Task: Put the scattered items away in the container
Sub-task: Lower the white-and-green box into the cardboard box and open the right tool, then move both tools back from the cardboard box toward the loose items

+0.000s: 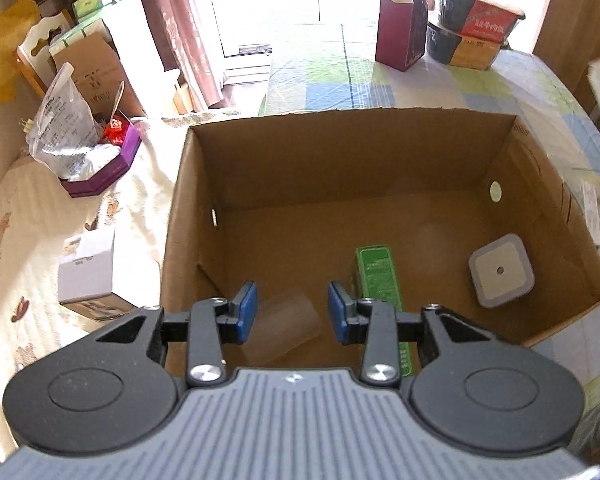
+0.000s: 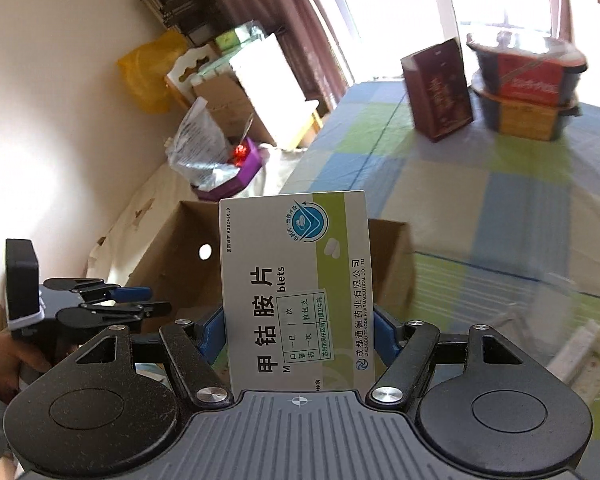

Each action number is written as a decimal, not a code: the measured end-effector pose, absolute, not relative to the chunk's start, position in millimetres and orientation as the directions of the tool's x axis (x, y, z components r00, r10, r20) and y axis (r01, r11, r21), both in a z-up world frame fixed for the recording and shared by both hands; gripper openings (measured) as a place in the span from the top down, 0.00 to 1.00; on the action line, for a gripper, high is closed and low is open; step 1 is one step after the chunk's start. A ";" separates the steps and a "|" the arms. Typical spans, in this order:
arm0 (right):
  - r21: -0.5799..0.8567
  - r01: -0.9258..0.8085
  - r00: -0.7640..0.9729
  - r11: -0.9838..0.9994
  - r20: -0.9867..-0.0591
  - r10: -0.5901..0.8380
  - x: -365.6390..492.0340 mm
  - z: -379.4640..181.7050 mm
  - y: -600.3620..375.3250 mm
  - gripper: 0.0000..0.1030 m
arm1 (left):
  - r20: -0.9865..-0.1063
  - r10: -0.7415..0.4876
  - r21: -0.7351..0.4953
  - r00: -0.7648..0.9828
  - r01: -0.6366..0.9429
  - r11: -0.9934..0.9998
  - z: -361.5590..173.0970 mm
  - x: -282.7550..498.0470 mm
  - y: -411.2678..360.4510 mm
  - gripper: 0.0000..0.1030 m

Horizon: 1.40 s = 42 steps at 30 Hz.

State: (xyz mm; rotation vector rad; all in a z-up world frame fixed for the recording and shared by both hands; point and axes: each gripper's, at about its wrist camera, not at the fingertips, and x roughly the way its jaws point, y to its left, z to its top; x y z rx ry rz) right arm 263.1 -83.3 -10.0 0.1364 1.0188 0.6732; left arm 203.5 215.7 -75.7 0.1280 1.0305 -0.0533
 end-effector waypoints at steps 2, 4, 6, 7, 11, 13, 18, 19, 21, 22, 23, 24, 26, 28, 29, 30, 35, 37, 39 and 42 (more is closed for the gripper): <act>0.407 -0.453 0.326 0.793 -0.753 0.572 265.8 -16.8 -67.1 0.29 | -0.857 0.021 0.087 0.516 0.105 0.991 -74.4 203.1 219.0 0.66; 0.407 -0.443 0.311 0.799 -0.766 0.563 267.8 -25.4 -52.3 0.29 | -0.853 0.026 0.094 0.521 0.105 0.990 -73.0 202.5 223.2 0.66; 0.407 -0.422 0.301 0.810 -0.780 0.549 269.7 -35.2 -39.1 0.29 | -0.850 0.029 0.101 0.526 0.108 0.989 -72.0 202.2 225.9 0.65; 0.401 -0.406 0.299 0.821 -0.791 0.534 270.6 -41.2 -33.1 0.29 | -0.849 0.030 0.104 0.528 0.110 0.989 -71.8 202.2 226.9 0.65; 0.366 -0.336 0.291 0.868 -0.836 0.465 272.8 -66.2 -13.8 0.29 | -0.847 0.035 0.118 0.531 0.124 0.985 -73.4 203.4 227.9 0.64; 0.340 -0.318 0.284 0.885 -0.856 0.431 272.5 -77.0 -4.8 0.29 | -0.844 0.033 0.123 0.535 0.135 0.983 -74.2 203.7 227.1 0.64; 0.264 -0.311 0.282 0.913 -0.892 0.354 268.3 -100.0 17.9 0.29 | -0.841 0.019 0.121 0.541 0.152 0.981 -75.0 203.8 226.9 0.64; 0.256 -0.305 0.279 0.917 -0.897 0.343 268.1 -104.2 19.9 0.29 | -0.840 0.018 0.121 0.542 0.155 0.981 -75.1 204.0 227.1 0.64; 0.246 -0.292 0.274 0.924 -0.904 0.327 268.6 -111.8 22.7 0.28 | -0.840 0.015 0.119 0.542 0.156 0.980 -75.6 204.4 227.6 0.64; 0.244 -0.287 0.271 0.926 -0.907 0.323 268.9 -114.4 22.9 0.28 | -0.840 0.014 0.118 0.542 0.157 0.981 -76.0 204.4 227.9 0.64; 0.241 -0.282 0.267 0.928 -0.910 0.318 269.1 -116.8 22.6 0.28 | -0.841 0.013 0.116 0.541 0.158 0.981 -76.4 204.2 228.3 0.63; 0.241 -0.285 0.263 0.928 -0.911 0.317 268.7 -118.6 23.0 0.28 | -0.842 0.011 0.115 0.540 0.159 0.980 -76.8 204.0 228.4 0.63; 0.239 -0.297 0.263 0.925 -0.910 0.320 267.1 -120.2 23.2 0.13 | -0.844 0.009 0.114 0.536 0.162 0.980 -78.1 203.3 228.7 0.63; 0.233 -0.312 0.272 0.921 -0.907 0.322 265.0 -118.1 22.5 0.13 | -0.846 0.009 0.113 0.533 0.163 0.980 -79.4 202.7 229.0 0.63; 0.230 -0.321 0.272 0.919 -0.907 0.322 264.0 -116.7 22.6 0.13 | -0.847 0.010 0.113 0.531 0.161 0.980 -80.0 202.6 229.3 0.62; 0.227 -0.329 0.273 0.917 -0.907 0.322 263.0 -115.2 22.7 0.13 | -0.848 0.010 0.112 0.529 0.160 0.981 -80.7 202.5 229.5 0.62; 0.216 -0.383 0.262 0.898 -0.907 0.330 256.2 -111.1 22.4 0.13 | -0.851 0.011 0.112 0.525 0.160 0.981 -82.2 201.1 228.4 0.61; 0.195 -0.407 0.264 0.892 -0.910 0.319 251.5 -109.3 24.4 0.13 | -0.851 0.013 0.114 0.524 0.160 0.981 -82.1 200.8 227.6 0.60; 0.181 -0.431 0.270 0.884 -0.909 0.317 245.2 -106.5 24.6 0.13 | -0.852 0.010 0.110 0.523 0.161 0.981 -81.4 200.8 226.6 0.59; 0.168 -0.461 0.275 0.871 -0.906 0.321 236.8 -102.6 24.3 0.13 | -0.851 0.010 0.115 0.525 0.166 0.979 -79.6 198.4 223.2 0.57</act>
